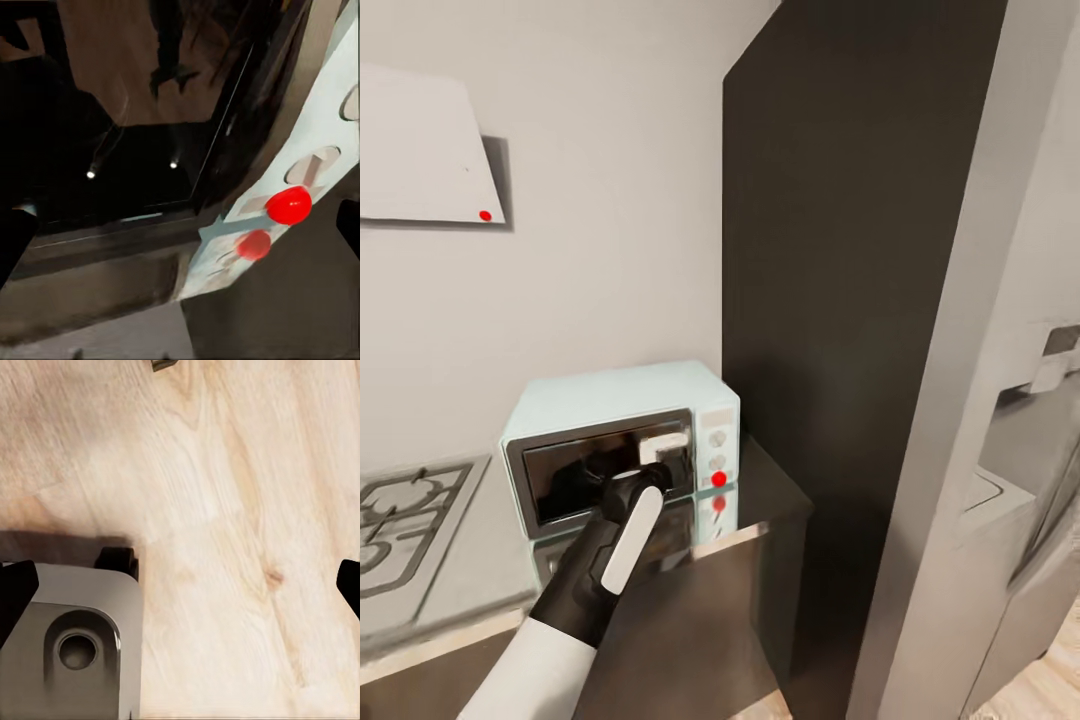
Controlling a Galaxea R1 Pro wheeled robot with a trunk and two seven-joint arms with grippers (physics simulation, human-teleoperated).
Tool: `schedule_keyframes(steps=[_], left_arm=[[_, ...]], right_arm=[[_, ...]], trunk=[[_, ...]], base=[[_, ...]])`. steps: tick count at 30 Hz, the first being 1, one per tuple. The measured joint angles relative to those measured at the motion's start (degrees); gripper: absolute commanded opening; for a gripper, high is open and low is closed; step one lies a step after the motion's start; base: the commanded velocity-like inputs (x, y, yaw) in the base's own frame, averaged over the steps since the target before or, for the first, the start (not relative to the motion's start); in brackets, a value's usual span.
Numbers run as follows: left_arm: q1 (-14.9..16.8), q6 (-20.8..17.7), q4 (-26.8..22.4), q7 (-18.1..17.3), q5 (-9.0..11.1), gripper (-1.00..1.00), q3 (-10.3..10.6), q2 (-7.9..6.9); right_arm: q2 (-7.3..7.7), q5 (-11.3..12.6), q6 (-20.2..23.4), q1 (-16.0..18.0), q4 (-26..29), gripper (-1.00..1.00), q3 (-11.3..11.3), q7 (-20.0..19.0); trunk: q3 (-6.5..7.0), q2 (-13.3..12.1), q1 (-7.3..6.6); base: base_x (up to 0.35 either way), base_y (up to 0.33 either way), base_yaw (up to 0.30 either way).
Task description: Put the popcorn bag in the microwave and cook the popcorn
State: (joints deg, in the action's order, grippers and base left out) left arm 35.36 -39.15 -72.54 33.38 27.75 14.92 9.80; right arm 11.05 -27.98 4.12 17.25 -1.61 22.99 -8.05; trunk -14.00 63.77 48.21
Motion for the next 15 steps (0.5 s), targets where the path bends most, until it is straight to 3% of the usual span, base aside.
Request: schedule_keyframes(steps=[10,12,15], left_arm=[[-0.49,0.37,1.38,0.72,1.14,1.00,0.85,0.20],[-0.59,1.00,5.20,0.70,3.02,1.00,0.91,0.20],[-0.62,6.13,13.68,0.40,3.92,1.00,0.91,0.20]], right_arm=[[-0.12,-0.02,-0.01,0.00,0.01,1.00,-0.04,0.01],[-0.17,-0.07,-0.01,0.00,0.00,1.00,-0.07,0.01],[-0.18,-0.09,-0.01,0.00,0.00,1.00,-0.09,0.01]], trunk=[[0.00,0.00,0.00],[0.00,0.00,0.00],[-0.01,0.00,0.01]], base=[[-0.332,0.078,0.000],[-0.332,0.093,0.000],[-0.332,0.097,0.000]])
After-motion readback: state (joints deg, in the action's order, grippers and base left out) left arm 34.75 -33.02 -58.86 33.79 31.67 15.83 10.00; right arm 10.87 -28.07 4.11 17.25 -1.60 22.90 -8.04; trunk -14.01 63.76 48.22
